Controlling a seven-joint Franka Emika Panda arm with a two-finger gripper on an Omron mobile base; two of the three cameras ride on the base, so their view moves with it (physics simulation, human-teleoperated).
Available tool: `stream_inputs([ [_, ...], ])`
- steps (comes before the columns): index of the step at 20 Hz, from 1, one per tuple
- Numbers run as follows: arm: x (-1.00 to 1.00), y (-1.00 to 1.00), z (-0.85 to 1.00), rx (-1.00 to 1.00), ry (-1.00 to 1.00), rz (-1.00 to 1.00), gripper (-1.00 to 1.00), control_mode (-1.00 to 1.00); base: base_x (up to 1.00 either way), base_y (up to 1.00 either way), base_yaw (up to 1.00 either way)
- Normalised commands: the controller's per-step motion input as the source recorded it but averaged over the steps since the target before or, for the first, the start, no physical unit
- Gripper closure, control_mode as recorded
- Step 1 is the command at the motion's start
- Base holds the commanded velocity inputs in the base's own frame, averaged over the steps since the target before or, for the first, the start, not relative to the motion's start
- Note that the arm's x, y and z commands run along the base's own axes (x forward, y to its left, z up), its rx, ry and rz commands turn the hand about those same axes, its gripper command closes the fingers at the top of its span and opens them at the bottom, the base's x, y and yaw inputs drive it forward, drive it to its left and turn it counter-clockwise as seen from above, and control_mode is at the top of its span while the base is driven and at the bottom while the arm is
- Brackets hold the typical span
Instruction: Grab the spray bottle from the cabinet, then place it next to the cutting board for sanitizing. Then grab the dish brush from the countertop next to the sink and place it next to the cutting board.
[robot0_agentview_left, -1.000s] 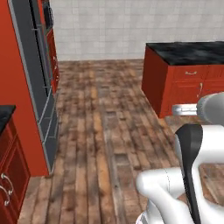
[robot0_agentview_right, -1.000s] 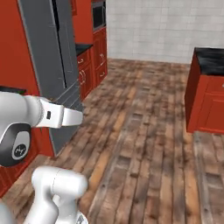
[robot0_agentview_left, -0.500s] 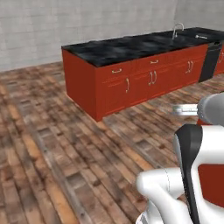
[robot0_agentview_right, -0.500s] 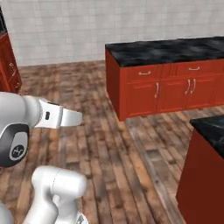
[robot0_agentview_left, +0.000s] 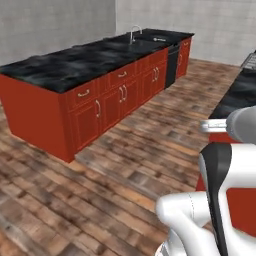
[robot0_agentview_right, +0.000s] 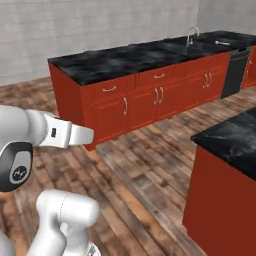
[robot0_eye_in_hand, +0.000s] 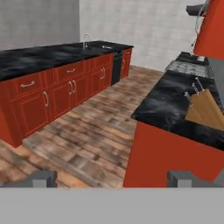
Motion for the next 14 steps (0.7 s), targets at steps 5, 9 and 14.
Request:
stream_inputs([
  [5, 0.0, 0.0, 0.0, 0.0, 0.0, 0.0, -1.0, 1.0, 1.0, 1.0, -0.48],
  [9, 0.0, 0.0, 0.0, 0.0, 0.0, 0.0, -1.0, 1.0, 1.0, 1.0, -0.44],
  [14, 0.0, 0.0, 0.0, 0.0, 0.0, 0.0, -1.0, 1.0, 1.0, 1.0, -0.49],
])
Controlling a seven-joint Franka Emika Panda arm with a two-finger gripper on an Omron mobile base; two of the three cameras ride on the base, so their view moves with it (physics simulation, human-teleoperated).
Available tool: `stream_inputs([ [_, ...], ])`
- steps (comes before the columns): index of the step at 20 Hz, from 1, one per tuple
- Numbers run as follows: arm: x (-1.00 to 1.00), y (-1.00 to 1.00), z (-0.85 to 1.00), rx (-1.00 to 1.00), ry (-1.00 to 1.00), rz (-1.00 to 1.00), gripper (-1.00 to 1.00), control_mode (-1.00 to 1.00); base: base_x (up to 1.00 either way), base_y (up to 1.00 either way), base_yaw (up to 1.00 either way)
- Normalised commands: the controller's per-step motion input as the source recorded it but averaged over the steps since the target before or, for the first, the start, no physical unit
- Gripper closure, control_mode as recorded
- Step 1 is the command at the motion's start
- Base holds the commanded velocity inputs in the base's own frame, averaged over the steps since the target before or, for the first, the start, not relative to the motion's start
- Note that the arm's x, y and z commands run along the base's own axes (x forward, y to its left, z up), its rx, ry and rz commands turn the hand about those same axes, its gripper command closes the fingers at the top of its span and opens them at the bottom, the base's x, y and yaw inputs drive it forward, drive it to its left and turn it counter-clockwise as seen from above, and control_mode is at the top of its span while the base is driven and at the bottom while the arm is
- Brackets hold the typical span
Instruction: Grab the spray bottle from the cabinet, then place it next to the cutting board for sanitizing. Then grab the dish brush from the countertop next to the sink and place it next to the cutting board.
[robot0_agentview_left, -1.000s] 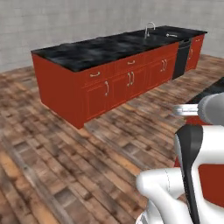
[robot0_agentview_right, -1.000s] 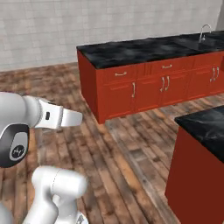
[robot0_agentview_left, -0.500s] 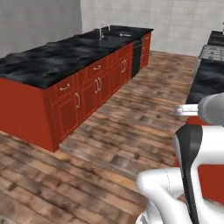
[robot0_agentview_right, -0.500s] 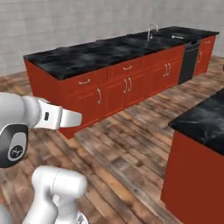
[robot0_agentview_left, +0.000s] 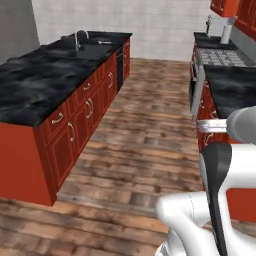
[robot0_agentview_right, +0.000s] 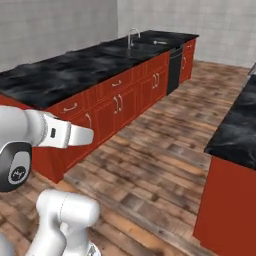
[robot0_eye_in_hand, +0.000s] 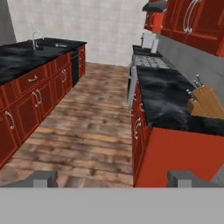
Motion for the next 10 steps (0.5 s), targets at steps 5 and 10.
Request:
stream_inputs([
  [5, 0.0, 0.0, 0.0, 0.0, 0.0, 0.0, -1.0, 1.0, 1.0, 1.0, -0.52],
  [10, 0.0, 0.0, 0.0, 0.0, 0.0, 0.0, -1.0, 1.0, 1.0, 1.0, -0.52],
])
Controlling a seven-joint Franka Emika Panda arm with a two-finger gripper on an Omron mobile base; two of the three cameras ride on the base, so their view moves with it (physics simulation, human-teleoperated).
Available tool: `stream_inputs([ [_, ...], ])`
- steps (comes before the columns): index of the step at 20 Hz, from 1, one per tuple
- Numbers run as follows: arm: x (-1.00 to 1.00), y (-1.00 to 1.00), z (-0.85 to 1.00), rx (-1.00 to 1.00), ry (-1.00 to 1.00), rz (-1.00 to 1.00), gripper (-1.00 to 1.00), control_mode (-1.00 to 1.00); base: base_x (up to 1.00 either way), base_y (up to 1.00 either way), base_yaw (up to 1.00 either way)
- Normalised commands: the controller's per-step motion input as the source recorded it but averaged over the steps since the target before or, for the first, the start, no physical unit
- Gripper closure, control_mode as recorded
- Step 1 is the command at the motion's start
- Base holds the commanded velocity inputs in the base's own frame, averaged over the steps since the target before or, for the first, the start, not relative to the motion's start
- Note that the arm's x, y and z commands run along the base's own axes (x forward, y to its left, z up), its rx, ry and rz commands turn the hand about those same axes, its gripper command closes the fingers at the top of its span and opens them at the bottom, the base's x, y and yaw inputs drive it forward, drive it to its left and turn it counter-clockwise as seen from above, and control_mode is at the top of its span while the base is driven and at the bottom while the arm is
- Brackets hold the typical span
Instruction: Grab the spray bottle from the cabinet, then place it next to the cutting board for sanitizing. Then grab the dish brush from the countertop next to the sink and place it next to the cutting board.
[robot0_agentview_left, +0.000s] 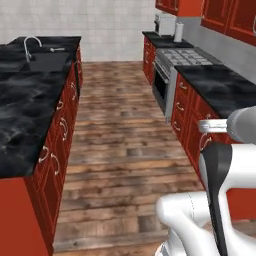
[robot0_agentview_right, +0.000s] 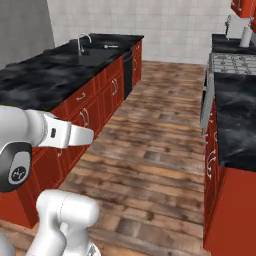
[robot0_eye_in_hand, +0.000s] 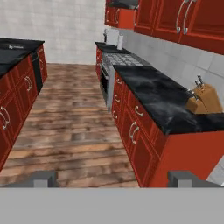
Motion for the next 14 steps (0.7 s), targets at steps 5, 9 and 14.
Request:
stream_inputs([
  [5, 0.0, 0.0, 0.0, 0.0, 0.0, 0.0, -1.0, 1.0, 1.0, 0.81, -0.41],
  [9, 0.0, 0.0, 0.0, 0.0, 0.0, 0.0, -1.0, 1.0, 1.0, 0.71, -0.33],
  [14, 0.0, 0.0, 0.0, 0.0, 0.0, 0.0, -1.0, 1.0, 1.0, 0.64, -0.25],
])
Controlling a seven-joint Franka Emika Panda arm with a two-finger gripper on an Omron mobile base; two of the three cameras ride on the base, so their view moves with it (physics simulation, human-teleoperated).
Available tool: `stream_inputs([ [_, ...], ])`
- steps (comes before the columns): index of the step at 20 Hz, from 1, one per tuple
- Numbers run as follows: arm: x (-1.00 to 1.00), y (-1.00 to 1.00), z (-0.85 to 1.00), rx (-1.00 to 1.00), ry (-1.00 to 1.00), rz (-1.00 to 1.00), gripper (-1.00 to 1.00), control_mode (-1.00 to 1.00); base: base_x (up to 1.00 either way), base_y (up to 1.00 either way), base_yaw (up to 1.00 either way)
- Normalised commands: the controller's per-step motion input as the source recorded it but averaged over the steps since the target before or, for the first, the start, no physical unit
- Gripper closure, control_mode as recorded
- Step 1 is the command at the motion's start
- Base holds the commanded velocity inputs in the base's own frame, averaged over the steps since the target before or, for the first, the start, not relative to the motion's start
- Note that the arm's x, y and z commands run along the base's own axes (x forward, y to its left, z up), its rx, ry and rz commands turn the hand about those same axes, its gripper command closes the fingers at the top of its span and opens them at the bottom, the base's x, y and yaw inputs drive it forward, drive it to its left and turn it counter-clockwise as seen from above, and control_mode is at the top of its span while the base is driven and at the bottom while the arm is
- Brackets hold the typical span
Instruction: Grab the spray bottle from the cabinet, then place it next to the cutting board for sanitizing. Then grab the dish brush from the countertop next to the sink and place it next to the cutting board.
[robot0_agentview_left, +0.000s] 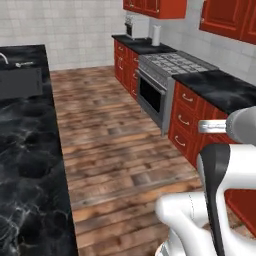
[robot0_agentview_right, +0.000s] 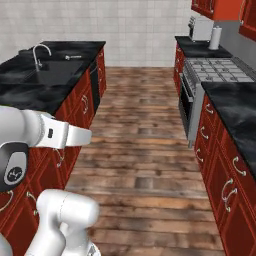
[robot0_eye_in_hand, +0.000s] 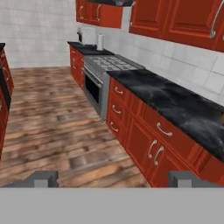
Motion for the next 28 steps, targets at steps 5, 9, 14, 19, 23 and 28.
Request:
stream_inputs([
  [5, 0.0, 0.0, 0.0, 0.0, 0.0, 0.0, -1.0, 1.0, 1.0, 0.33, -0.05],
  [9, 0.0, 0.0, 0.0, 0.0, 0.0, 0.0, -1.0, 1.0, 1.0, -0.63, 0.09],
  [14, 0.0, 0.0, 0.0, 0.0, 0.0, 0.0, -1.0, 1.0, 1.0, -0.29, 0.21],
  [19, 0.0, 0.0, 0.0, 0.0, 0.0, 0.0, -1.0, 1.0, 1.0, 0.0, 0.43],
  [23, 0.0, 0.0, 0.0, 0.0, 0.0, 0.0, -1.0, 1.0, 1.0, -0.12, 0.56],
  [28, 0.0, 0.0, 0.0, 0.0, 0.0, 0.0, -1.0, 1.0, 1.0, -0.09, 0.69],
])
